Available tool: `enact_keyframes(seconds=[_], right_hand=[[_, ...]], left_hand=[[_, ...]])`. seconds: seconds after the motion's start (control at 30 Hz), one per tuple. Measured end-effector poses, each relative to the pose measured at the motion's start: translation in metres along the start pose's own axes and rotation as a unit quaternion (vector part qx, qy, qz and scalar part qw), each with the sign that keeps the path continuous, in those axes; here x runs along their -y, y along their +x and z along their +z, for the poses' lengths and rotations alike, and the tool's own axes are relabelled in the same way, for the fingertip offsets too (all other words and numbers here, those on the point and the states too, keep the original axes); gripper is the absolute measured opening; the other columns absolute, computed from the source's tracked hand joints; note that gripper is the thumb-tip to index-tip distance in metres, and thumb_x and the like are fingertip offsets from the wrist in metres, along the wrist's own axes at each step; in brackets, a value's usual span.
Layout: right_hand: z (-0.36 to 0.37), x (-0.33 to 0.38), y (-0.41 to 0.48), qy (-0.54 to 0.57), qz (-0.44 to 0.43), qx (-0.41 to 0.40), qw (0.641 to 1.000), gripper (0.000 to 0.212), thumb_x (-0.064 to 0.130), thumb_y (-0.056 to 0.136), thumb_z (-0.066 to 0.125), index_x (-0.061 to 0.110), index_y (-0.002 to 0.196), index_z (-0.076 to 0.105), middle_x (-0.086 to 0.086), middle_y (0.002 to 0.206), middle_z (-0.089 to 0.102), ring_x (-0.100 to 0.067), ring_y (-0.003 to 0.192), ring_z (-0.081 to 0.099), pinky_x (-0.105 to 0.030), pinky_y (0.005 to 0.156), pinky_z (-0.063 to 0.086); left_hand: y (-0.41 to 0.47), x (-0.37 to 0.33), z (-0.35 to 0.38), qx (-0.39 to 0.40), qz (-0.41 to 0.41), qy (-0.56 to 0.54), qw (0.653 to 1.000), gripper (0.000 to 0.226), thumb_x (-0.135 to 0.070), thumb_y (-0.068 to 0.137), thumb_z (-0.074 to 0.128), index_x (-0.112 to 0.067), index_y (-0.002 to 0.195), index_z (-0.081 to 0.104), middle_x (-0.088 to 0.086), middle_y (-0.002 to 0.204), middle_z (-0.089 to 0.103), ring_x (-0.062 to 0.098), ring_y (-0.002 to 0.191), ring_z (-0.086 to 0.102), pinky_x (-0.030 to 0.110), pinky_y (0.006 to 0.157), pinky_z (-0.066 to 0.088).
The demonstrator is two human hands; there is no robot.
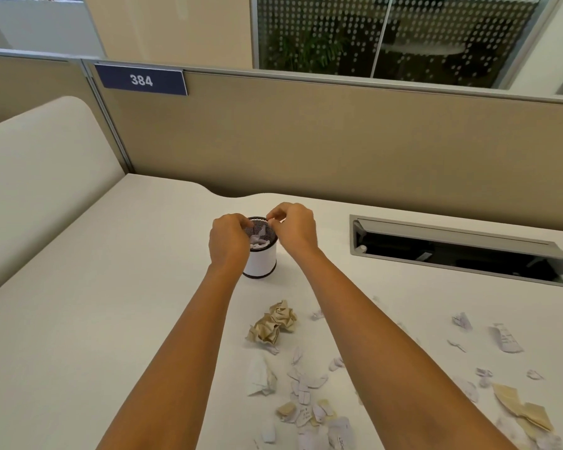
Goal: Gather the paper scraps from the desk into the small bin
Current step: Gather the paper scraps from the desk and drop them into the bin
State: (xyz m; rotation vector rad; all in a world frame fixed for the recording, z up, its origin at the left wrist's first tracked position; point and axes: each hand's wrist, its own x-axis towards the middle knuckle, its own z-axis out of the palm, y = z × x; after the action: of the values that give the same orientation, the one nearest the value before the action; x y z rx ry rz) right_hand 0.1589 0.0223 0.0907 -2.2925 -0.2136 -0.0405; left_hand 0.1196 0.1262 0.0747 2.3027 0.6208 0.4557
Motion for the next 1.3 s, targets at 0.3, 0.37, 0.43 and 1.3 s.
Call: enact_keyframes(seconds=[0.3,0.37,0.43,1.3], right_hand=[[-0.027,-0.089,-0.048,-0.133,0.021,0.093,0.987,0.036,0.024,0.092,0.060,0.015,0.127,0.058,-0.011,0.131,0.055,-0.026,0.118,0.054,-0.031,0.096,0.044],[-0.023,-0.108,-0.060,-0.179,0.035,0.151,0.972,0.051,0.032,0.091,0.060,0.018,0.138,0.047,-0.011,0.144,0.042,-0.027,0.132,0.042,-0.035,0.106,0.037],[-0.019,-0.121,-0.070,-0.209,0.053,0.186,0.959,0.061,0.041,0.090,0.058,0.023,0.144,0.037,-0.009,0.154,0.028,-0.029,0.140,0.029,-0.039,0.113,0.029],[-0.013,-0.123,-0.116,0.049,0.057,0.003,0.997,0.021,-0.007,0.085,0.062,-0.001,0.102,0.073,-0.018,0.108,0.071,-0.027,0.100,0.068,-0.039,0.091,0.056]], left_hand=[[-0.072,0.009,0.018,0.088,0.126,-0.021,0.988,0.020,-0.012,0.086,0.061,-0.013,0.105,0.069,0.005,0.111,0.068,0.022,0.104,0.062,0.032,0.088,0.050],[-0.088,0.018,0.028,0.138,0.125,0.016,0.982,0.026,-0.023,0.085,0.065,-0.018,0.111,0.065,0.002,0.114,0.064,0.020,0.109,0.058,0.034,0.088,0.050],[-0.100,0.026,0.036,0.180,0.117,0.063,0.975,0.042,-0.034,0.082,0.068,-0.022,0.121,0.058,0.000,0.124,0.058,0.019,0.118,0.051,0.034,0.091,0.047],[-0.071,-0.006,-0.007,0.039,-0.056,-0.217,0.974,0.041,-0.016,0.072,0.079,-0.017,0.112,0.070,0.012,0.110,0.069,0.022,0.100,0.061,0.019,0.090,0.046]])
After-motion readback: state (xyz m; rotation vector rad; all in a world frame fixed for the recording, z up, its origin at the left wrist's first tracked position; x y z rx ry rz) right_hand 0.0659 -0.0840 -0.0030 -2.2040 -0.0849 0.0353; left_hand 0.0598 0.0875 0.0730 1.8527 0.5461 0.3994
